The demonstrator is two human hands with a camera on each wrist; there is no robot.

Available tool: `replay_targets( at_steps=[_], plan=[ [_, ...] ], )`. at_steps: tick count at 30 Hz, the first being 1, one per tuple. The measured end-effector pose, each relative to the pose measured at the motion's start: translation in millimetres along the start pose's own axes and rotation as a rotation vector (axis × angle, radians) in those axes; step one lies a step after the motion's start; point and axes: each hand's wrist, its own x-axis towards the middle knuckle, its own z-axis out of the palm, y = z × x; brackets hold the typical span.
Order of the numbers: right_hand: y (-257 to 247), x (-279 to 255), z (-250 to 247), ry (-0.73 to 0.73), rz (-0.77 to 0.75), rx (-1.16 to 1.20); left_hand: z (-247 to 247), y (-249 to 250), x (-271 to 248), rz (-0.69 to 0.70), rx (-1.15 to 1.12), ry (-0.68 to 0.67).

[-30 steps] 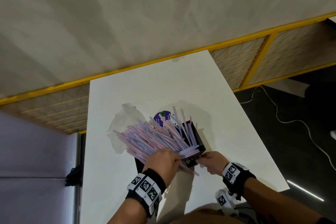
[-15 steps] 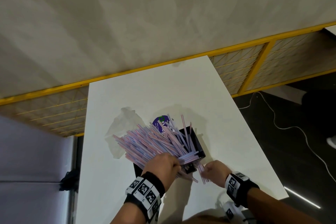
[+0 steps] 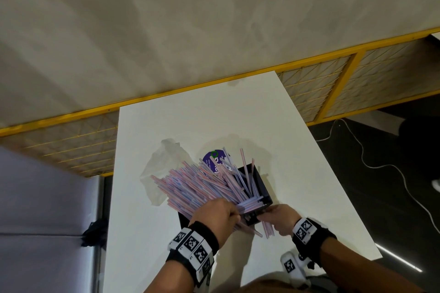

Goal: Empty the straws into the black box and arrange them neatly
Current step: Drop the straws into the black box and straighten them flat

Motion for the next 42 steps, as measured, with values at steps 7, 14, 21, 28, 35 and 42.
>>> replay_targets(
  at_steps=[7, 14, 21, 28, 35, 42],
  plan=[
    [7, 3, -2, 0.051, -0.156, -0.242, 0, 0, 0, 0.002, -0.004, 0.001],
    [15, 0, -9, 0.015, -0.14, -0.452, 0, -3, 2, 0.005, -0.011, -0.001],
    [15, -7, -8, 0.077, -0.123, -0.595, 3, -6, 3, 0.017, 0.003, 0.016],
    [4, -3, 3, 0.095, -0.182, -0.287, 6, -8, 4, 0.026, 0.011, 0.025],
    [5, -3, 1, 0.065, -0.205, -0.298, 8, -10, 4, 0.017, -0.001, 0.025],
    [16, -8, -9, 0.028, -0.266, -0.465, 9, -11, 6, 0.005, -0.004, 0.022]
  ],
)
